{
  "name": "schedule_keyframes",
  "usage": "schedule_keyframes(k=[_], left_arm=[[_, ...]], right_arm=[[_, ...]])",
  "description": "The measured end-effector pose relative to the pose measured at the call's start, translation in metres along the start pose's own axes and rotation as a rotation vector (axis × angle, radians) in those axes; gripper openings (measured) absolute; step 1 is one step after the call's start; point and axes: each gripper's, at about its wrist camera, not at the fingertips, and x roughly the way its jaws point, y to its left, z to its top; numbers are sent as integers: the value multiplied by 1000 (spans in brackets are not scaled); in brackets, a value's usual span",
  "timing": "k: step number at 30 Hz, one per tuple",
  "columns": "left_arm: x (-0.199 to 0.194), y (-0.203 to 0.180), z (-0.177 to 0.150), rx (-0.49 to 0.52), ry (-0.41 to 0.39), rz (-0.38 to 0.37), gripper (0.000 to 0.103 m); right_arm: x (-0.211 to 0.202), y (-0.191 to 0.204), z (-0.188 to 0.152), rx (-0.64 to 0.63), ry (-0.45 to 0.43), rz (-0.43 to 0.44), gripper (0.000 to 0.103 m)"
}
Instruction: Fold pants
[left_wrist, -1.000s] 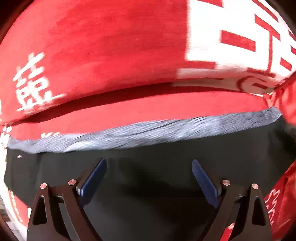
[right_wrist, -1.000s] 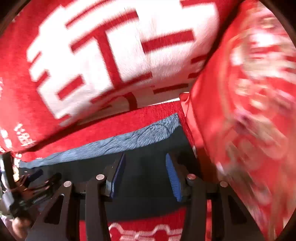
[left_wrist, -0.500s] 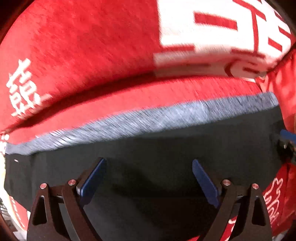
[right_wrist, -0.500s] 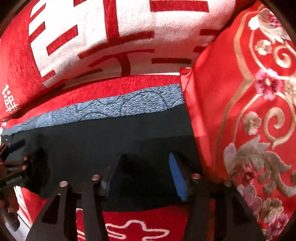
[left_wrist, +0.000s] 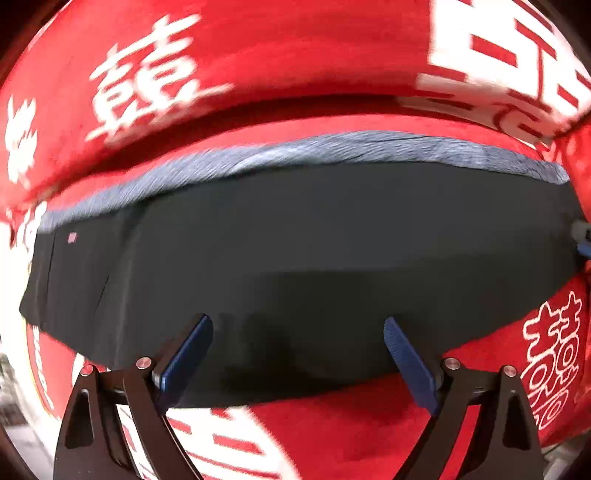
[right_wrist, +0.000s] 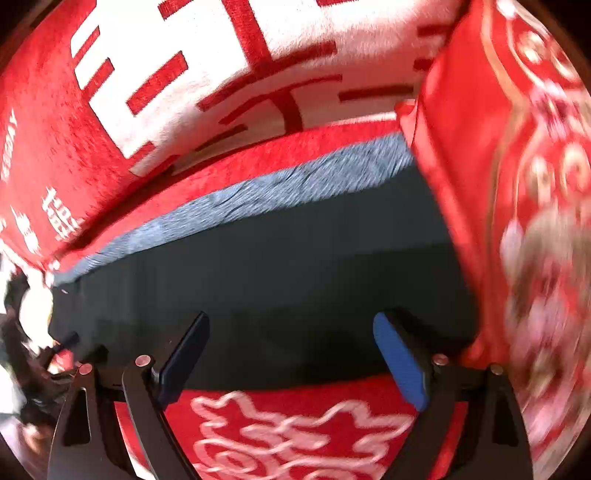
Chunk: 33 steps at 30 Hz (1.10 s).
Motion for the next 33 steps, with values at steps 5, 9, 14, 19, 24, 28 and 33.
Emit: schedule_keyframes(k=[5,9,14,19,24,28,33], left_arm=[[1,53,-24,-47,-16,-9,95],[-9,101,-24,-44,-45,-15,95],[-12,177,-16,-53,-69,22,95],[8,254,-13,-61,-76,143,95],[45,325,-33,-103,-1,180,95],[51,329,-40,-91,-52,148,102],[57,344,-39,-134,-45,74,103]], right_arm=[[0,61,-38,-9,39,57,92],[11,140,-76,-40,88,208,89],[59,235,-125,51,202,462,59],[109,291,-156,148,262,553,49],[126,306,-169,162,253,522,49],[119,298,-169,174,228,486,49],[133,290,-153,297,220,527,27]])
